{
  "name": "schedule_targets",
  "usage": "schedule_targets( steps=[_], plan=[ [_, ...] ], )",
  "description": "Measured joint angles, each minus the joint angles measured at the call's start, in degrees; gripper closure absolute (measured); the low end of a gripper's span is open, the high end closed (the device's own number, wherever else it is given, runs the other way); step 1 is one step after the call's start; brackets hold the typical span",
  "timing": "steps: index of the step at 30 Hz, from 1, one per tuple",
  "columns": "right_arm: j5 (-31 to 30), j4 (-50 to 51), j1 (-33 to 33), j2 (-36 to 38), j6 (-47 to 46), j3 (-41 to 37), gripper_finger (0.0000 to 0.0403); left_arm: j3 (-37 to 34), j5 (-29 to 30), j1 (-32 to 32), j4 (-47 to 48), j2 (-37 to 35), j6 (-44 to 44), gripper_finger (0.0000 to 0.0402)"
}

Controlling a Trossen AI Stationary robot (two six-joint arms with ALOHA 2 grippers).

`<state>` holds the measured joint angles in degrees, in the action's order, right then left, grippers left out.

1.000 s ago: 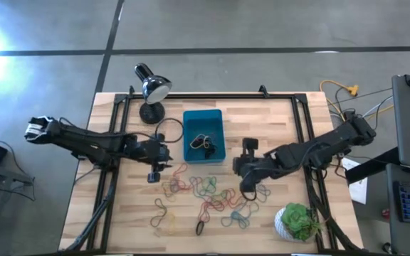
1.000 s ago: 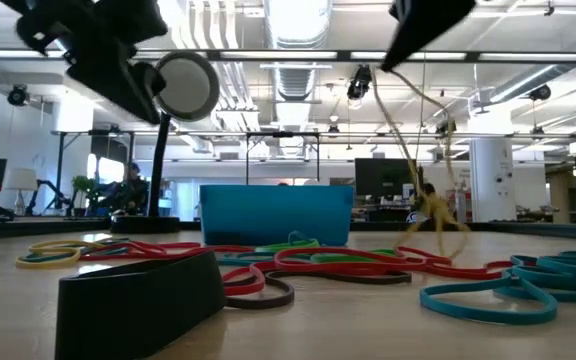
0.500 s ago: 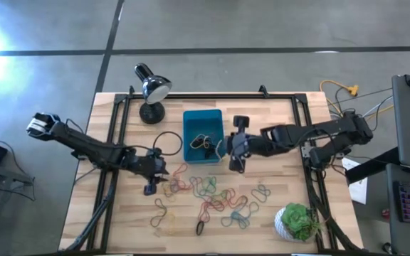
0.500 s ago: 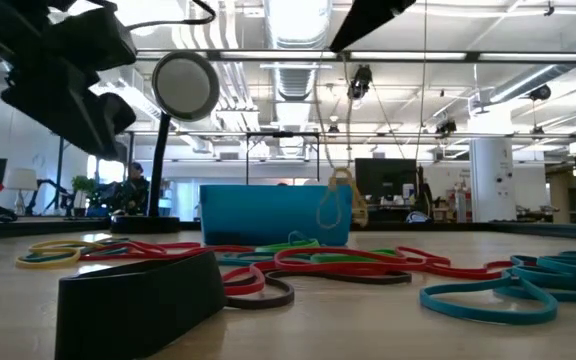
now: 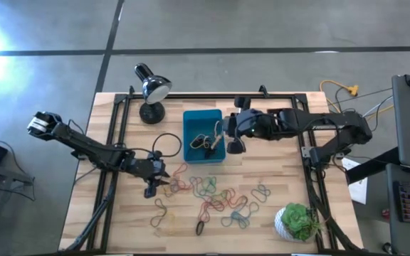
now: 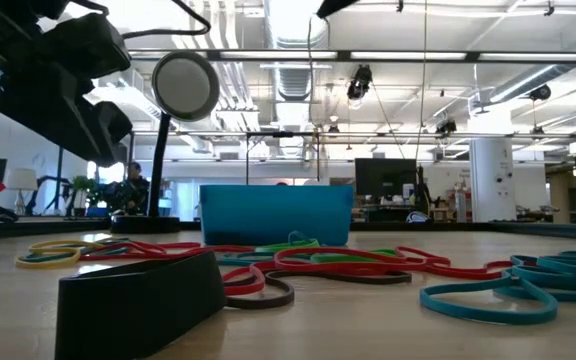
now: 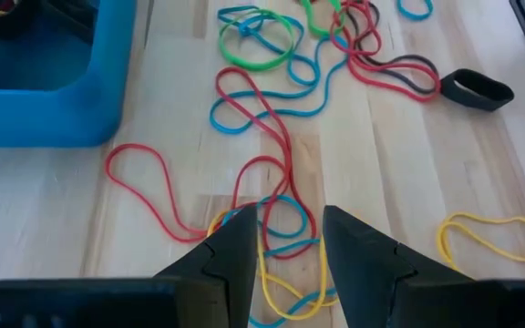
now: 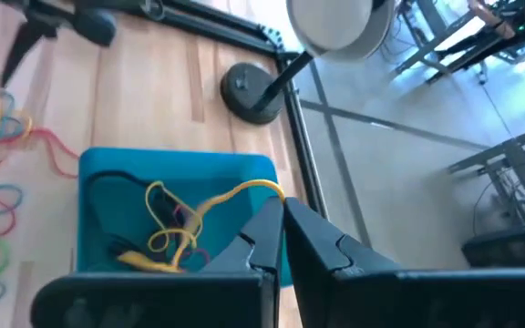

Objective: Pick and place rubber bands into bin
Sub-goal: Put the yellow rubber band into the blue bin

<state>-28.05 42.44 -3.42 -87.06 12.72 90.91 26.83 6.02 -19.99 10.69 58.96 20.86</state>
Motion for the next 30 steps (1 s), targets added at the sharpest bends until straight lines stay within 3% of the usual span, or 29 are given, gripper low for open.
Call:
schedule_targets(
  steps=[13, 19, 30],
  plan=[
    [0.5, 14.6, -6.0, 0.5, -7.3, 8.1, 0.0395, 0.0, -0.1, -0.1, 0.3, 0.0, -0.2, 0.0290],
    [9.7, 14.6, -9.5, 0.5, -12.0, 7.1, 0.0395, 0.0, 0.0, 0.0, 0.0, 0.0, -0.2, 0.0290],
    [21.6, 11.8, -14.7, -5.8, -21.9, -4.1, 0.0395, 0.0, 0.9, 0.0, -2.2, 0.0, -2.1, 0.0290]
  ],
)
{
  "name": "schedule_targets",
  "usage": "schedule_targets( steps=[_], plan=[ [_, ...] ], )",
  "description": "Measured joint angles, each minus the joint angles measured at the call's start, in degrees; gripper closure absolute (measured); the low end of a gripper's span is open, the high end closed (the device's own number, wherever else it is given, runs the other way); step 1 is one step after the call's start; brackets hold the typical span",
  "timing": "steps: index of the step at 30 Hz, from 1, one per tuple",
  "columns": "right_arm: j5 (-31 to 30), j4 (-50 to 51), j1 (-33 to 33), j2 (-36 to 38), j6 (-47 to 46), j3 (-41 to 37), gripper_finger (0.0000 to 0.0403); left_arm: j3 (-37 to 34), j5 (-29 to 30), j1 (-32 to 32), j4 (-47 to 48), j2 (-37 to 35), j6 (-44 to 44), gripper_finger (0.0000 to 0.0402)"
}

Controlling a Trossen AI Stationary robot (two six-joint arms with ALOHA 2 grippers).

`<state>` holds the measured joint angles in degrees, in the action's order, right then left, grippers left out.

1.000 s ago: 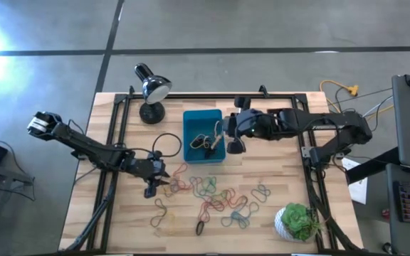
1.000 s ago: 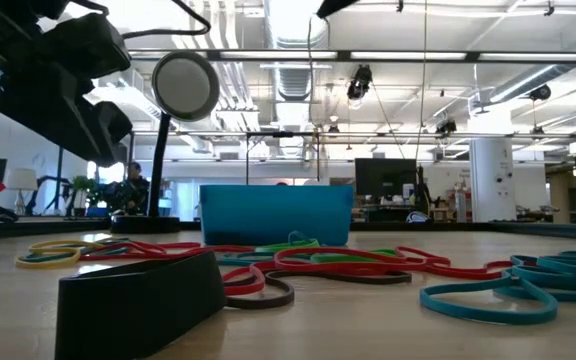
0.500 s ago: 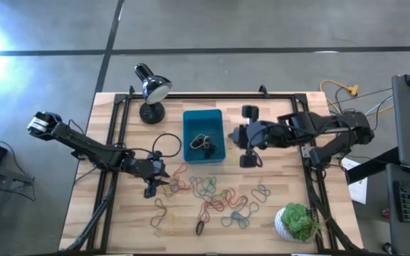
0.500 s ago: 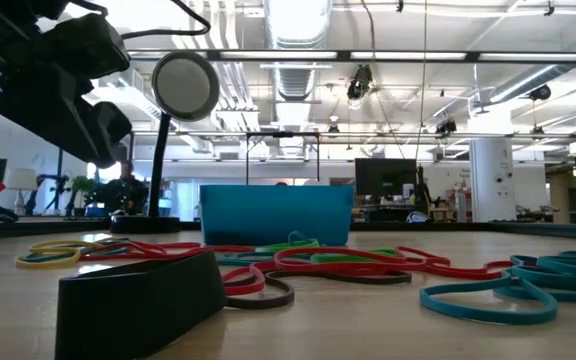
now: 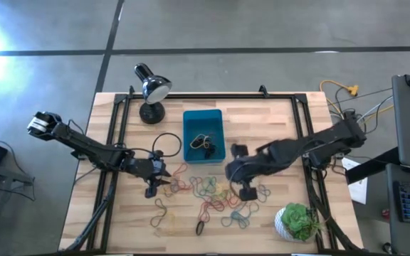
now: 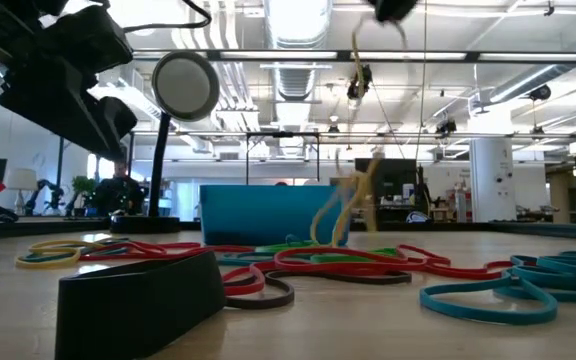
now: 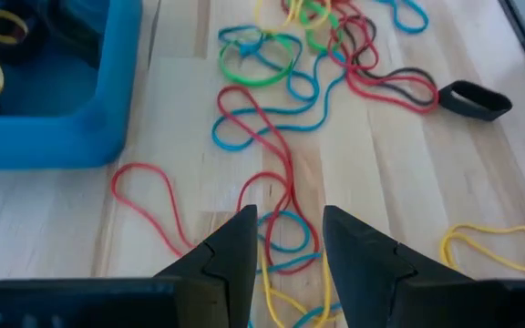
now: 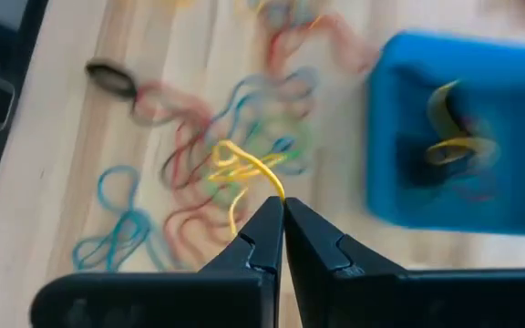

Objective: Pick and place rubber bands into bin
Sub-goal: Put the yellow rubber band into the blue bin

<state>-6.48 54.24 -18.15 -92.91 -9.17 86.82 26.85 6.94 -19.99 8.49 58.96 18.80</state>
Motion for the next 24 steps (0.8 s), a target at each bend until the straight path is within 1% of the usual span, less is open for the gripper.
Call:
schedule_targets(
  steps=[3, 6, 7, 10, 12, 19, 22, 24],
  plan=[
    [3.1, -1.8, 0.0, -2.9, -1.4, -2.9, 0.0395, 0.1, 0.0, 0.0, -1.4, 0.0, -1.2, 0.0290],
    [3.2, -0.2, 0.0, -5.3, -3.6, -5.2, 0.0395, 0.1, 0.5, 0.0, -2.2, 0.0, -1.6, 0.0290],
    [2.0, 1.2, 0.0, -5.7, -4.3, -6.1, 0.0395, 0.1, 0.7, 0.0, -2.2, 0.0, -1.7, 0.0290],
    [-5.3, 7.3, 0.6, -6.3, -8.0, -9.4, 0.0395, 0.2, 1.1, 0.0, -2.2, 0.0, -1.7, 0.0290],
    [-6.6, 9.2, 1.8, -5.7, -11.6, -12.0, 0.0395, 0.2, 1.1, 0.0, -2.3, 0.0, -1.7, 0.0290],
    [-6.8, 7.5, 4.5, -4.2, -17.7, -18.1, 0.0394, 0.2, 1.3, 0.0, -4.1, 0.0, -3.1, 0.0290],
    [-6.5, 5.4, 4.7, -3.7, -17.2, -19.7, 0.0394, 0.2, 2.1, 0.0, -4.0, 0.0, -3.2, 0.0290],
    [-4.0, 2.3, 4.6, -2.9, -15.2, -20.5, 0.0392, 0.2, 2.2, 0.1, -4.0, 0.0, -3.2, 0.0290]
  ],
)
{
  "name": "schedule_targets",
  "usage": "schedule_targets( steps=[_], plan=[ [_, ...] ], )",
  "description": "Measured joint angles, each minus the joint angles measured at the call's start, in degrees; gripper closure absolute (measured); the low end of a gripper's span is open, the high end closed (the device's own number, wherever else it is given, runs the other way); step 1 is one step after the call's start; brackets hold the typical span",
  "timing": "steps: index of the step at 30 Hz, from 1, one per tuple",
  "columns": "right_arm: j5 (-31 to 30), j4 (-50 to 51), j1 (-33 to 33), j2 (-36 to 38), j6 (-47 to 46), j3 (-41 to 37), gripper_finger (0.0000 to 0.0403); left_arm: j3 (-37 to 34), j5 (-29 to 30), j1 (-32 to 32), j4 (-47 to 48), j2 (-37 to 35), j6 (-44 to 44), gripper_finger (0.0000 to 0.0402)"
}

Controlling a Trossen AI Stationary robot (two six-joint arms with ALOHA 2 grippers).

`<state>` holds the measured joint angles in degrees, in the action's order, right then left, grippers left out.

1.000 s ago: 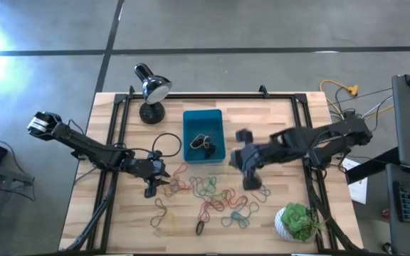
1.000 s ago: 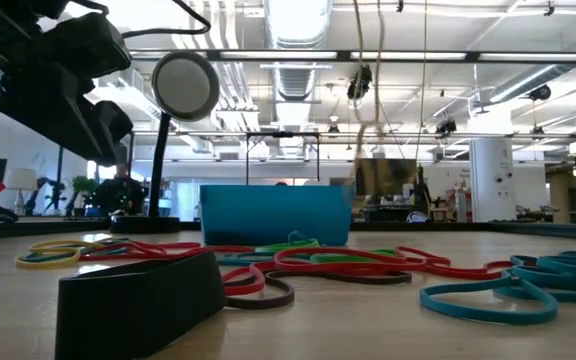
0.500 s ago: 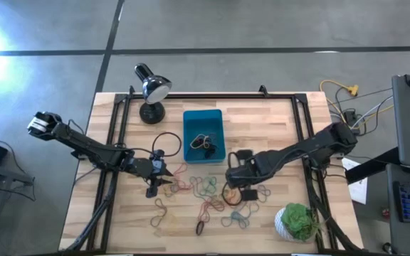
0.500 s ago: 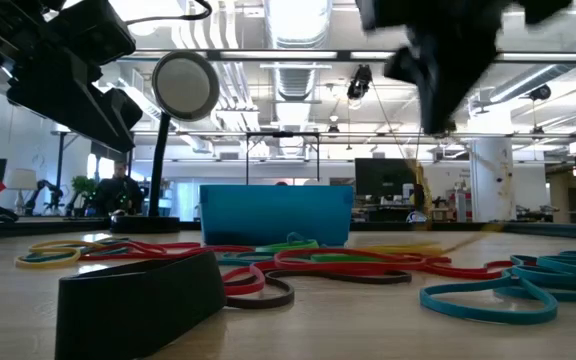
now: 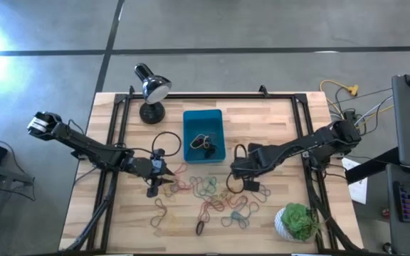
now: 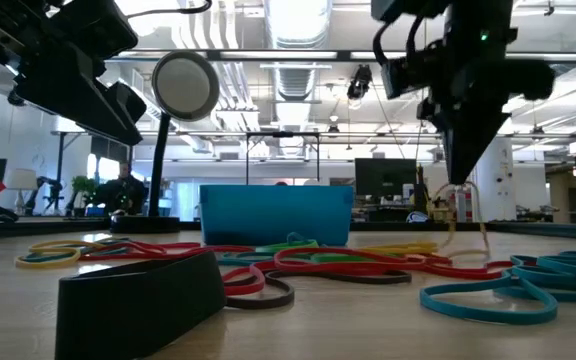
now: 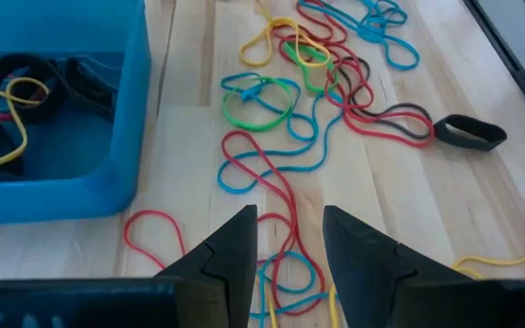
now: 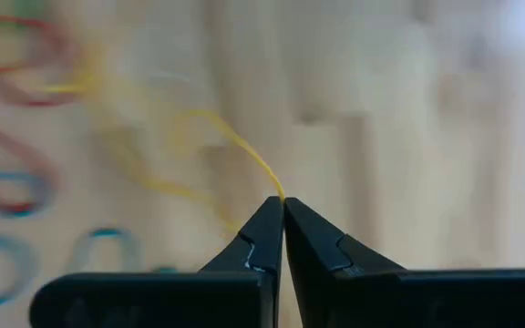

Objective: Pick and place rubber bands into bin
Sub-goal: Put the yellow rubber band into the blue bin

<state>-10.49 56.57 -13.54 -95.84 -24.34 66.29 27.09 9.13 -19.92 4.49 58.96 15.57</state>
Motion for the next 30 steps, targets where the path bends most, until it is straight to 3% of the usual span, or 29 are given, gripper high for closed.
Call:
schedule_targets(
  steps=[11, 16, 19, 30],
  plan=[
    [3.4, -9.3, -0.1, 1.0, 6.4, -1.8, 0.0307, 0.0, 0.4, 0.0, 0.1, 0.0, 0.0, 0.0290],
    [11.1, -21.4, -0.4, 1.0, 10.2, -4.9, 0.0273, 0.0, 0.7, 0.0, 0.4, 0.0, 0.0, 0.0290],
    [14.0, -27.0, -1.2, 0.9, 11.8, -6.8, 0.0266, 0.0, 0.8, 0.0, 0.4, 0.0, 0.0, 0.0290],
    [14.0, -38.4, -3.1, 0.8, 11.5, -12.8, 0.0280, 0.0, 2.0, 0.0, 0.5, 0.0, 0.0, 0.0290]
  ],
)
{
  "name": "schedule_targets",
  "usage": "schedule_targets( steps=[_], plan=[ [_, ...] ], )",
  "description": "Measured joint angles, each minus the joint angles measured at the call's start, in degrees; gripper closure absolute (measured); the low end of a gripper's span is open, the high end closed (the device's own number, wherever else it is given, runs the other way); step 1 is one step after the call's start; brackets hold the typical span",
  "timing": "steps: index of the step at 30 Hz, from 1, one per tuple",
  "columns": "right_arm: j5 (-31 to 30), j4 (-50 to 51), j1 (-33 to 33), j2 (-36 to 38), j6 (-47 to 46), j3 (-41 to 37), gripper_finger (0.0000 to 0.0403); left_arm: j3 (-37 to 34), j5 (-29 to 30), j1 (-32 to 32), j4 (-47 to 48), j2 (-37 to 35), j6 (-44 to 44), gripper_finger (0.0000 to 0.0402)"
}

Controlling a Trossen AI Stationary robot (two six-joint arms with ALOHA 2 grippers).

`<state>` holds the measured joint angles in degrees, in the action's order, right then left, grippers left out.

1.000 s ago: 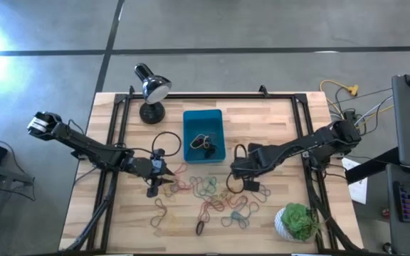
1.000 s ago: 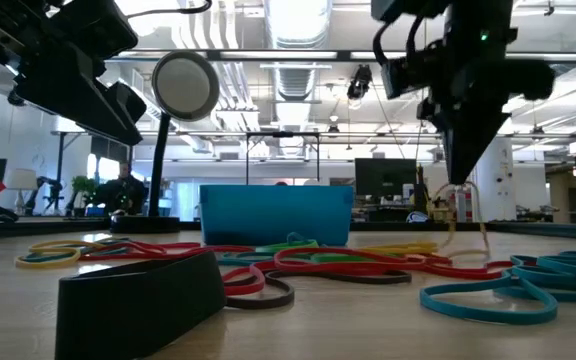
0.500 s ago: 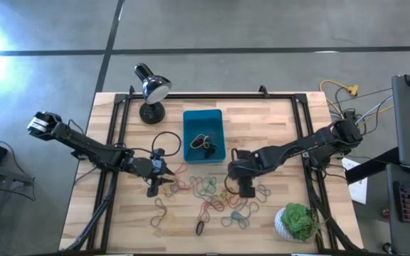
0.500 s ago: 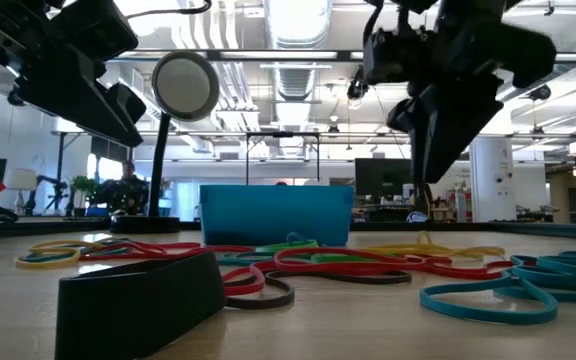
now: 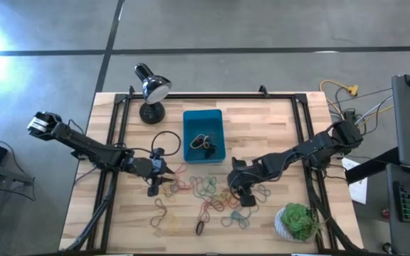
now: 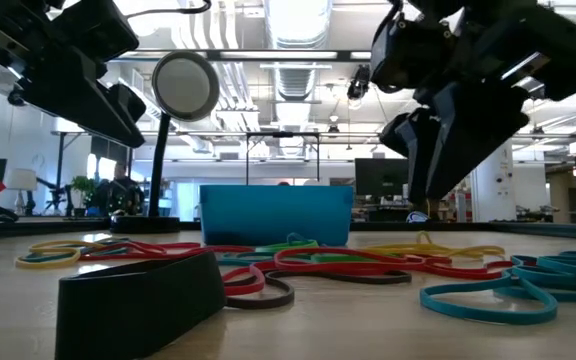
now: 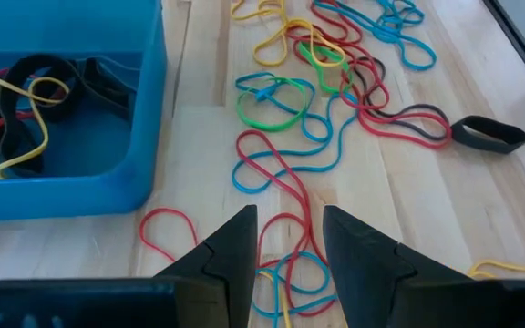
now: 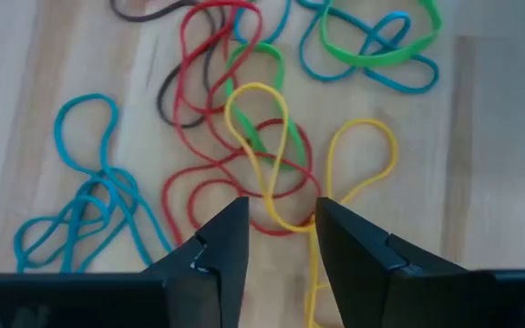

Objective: Pick and place rubber bands into bin
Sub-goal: Put the yellow rubber band into the blue bin

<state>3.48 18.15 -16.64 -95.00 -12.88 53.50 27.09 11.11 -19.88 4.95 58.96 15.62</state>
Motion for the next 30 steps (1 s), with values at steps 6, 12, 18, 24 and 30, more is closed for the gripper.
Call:
schedule_targets(
  steps=[6, 12, 18, 24, 30],
  plan=[
    [-0.4, -3.7, -0.5, 0.0, -0.2, -1.5, 0.0280, 0.0, 0.1, 0.0, 0.0, 0.0, 0.0, 0.0290],
    [-0.4, -8.6, -1.0, -0.1, -0.2, -3.7, 0.0290, 0.0, 0.3, 0.0, 0.0, 0.0, 0.0, 0.0290],
    [0.0, -12.8, -1.2, -0.4, -0.9, -5.4, 0.0301, -0.1, 0.4, 0.0, 0.0, 0.0, 0.0, 0.0290],
    [0.3, -13.8, -1.6, -3.7, -1.0, -5.0, 0.0308, -0.1, 0.5, 0.0, 0.1, 0.0, 0.0, 0.0290],
    [0.1, -13.6, -1.6, -5.3, -0.4, -4.3, 0.0314, -0.2, 0.5, 0.0, 0.0, 0.0, 0.1, 0.0290]
  ],
)
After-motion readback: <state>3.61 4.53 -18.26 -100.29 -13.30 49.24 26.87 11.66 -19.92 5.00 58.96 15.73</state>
